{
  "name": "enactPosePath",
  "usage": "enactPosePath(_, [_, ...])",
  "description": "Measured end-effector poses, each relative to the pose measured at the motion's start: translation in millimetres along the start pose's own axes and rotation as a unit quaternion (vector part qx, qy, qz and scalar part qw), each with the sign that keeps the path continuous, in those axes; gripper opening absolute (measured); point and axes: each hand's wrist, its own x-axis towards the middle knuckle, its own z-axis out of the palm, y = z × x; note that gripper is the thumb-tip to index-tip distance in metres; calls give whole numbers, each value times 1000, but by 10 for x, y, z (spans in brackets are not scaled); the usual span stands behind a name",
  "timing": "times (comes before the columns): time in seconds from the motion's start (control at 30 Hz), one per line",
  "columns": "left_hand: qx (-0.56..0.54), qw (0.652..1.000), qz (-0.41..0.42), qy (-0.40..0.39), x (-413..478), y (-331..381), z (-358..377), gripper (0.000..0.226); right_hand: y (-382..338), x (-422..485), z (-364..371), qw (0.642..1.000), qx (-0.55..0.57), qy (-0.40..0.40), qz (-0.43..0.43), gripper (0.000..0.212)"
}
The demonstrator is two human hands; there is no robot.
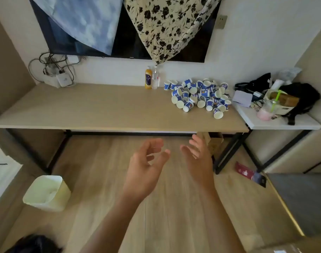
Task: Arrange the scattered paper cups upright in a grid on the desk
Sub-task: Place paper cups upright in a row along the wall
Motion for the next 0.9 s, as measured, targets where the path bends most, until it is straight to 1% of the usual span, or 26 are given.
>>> enactPosePath(0.13, [-3, 1000, -10, -25, 524, -102, 136, 30, 112, 498, 118, 1000, -2, -18, 18, 61])
enactPosePath(0.23, [-8, 999, -16, -31, 986, -219, 306, 30, 240, 952, 218, 999, 26, -10, 36, 88])
enactPosePath(0.27, [-8, 999, -15, -32, 1165, -248, 382, 31, 280, 1149, 234, 999, 27, -10, 42, 84])
enactPosePath(0.33, [-4, 999, -12, -34, 1508, -292, 532, 35, 376, 1552, 267, 999, 20, -11, 48, 63])
enactPosePath(0.4, [2, 999, -4, -33, 1803, -302, 653, 42, 419, 1926, 288, 999, 23, -8, 43, 57])
enactPosePath(0.47, [9, 1000, -2, -29, 2143, -312, 798, 42, 420, 2364, 299, 999, 15, -3, 33, 55])
enactPosePath(0.57, [11, 999, -13, -27, 2598, -287, 976, 33, 383, 2923, 304, 1000, 11, -6, 28, 55])
enactPosePath(0.67, [7, 1000, -12, -14, 3001, -287, 1127, 36, 415, 3400, 352, 999, 8, -23, 21, 54])
enactPosePath(0.77, [0, 999, -32, -19, 3333, -321, 1235, 34, 496, 3723, 428, 999, 19, -28, 42, 51])
enactPosePath(0.9, [-6, 999, -43, -21, 3808, -458, 1330, 40, 711, 4106, 570, 997, 13, -29, 68, 57])
